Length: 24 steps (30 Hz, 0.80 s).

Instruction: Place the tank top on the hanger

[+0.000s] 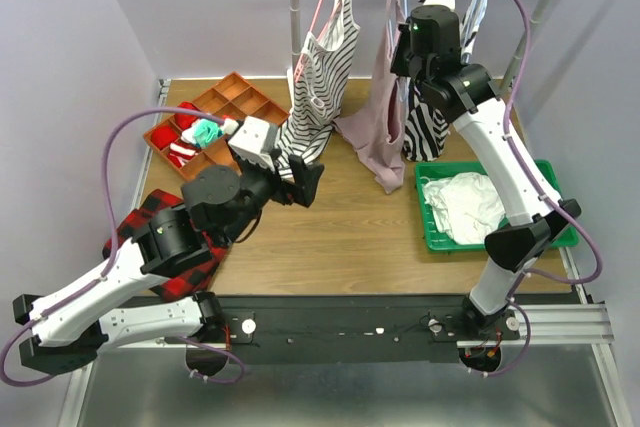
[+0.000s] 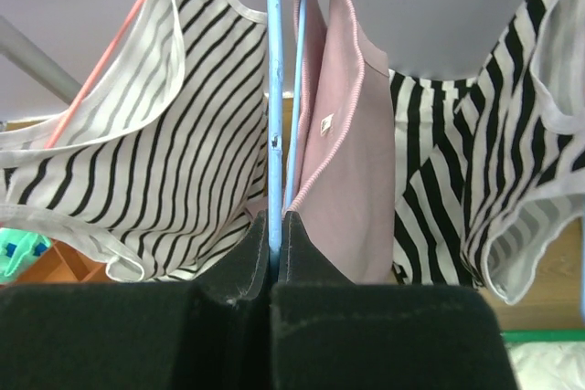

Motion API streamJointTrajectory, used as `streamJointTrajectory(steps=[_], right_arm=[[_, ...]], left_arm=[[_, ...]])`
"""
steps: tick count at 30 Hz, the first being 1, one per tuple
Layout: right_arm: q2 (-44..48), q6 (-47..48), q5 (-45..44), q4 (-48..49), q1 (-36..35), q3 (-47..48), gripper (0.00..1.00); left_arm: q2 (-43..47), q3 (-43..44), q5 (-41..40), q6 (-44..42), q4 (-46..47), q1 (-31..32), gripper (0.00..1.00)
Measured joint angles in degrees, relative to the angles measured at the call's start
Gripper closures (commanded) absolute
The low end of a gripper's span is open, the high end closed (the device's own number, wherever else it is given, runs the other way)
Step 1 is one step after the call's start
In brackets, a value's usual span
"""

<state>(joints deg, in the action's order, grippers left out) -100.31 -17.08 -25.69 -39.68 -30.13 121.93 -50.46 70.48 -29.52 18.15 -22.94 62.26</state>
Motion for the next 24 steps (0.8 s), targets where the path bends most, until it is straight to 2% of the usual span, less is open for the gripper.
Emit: streamJointTrajectory(steps=[7, 24], right_arm=[[-2.5, 0.2, 1.8, 1.9, 1.0, 2.6, 0.99], [-2.7, 0.5, 2.8, 5.3, 1.1, 3.0, 0.99]], left_arm=[[1.2, -8.0, 0.0, 3.3, -2.1, 0.0, 0.01], [1.3, -9.9, -0.4, 4.3, -2.9, 0.0, 0.01]])
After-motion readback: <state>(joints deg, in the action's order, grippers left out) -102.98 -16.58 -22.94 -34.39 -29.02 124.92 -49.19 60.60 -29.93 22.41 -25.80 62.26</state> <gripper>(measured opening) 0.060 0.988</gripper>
